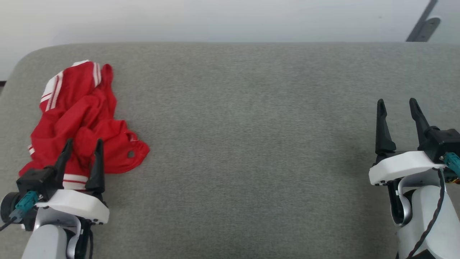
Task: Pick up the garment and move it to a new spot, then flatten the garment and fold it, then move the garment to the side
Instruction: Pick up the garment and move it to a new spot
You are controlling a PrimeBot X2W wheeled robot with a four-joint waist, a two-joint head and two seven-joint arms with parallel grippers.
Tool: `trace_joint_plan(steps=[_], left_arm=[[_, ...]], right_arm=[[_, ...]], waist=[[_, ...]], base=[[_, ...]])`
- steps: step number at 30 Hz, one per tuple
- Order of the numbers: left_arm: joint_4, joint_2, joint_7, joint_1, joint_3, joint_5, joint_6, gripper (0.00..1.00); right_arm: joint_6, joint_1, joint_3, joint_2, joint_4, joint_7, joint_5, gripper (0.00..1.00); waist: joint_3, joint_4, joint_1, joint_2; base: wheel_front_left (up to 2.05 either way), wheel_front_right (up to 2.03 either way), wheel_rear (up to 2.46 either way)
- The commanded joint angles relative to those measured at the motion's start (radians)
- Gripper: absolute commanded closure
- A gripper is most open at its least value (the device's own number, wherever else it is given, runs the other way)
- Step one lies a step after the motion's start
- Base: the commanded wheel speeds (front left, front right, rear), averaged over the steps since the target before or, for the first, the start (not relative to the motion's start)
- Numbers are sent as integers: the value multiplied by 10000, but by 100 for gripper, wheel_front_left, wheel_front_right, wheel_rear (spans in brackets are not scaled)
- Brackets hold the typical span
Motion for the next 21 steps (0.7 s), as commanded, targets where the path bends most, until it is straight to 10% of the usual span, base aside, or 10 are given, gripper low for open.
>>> trace_joint_plan(steps=[1,21], left_arm=[[16,-25,-77,-156,-17,55,7,0],[93,-1604,-222,479,1229,14,8,0]], right_arm=[[2,2,-6,16,-36,-96,-114,0],[2,-847,1624,8,1196,-238,-99,0]], waist=[[39,196,0,0],[318,4219,0,0]], base=[[0,0,0],[0,0,0]])
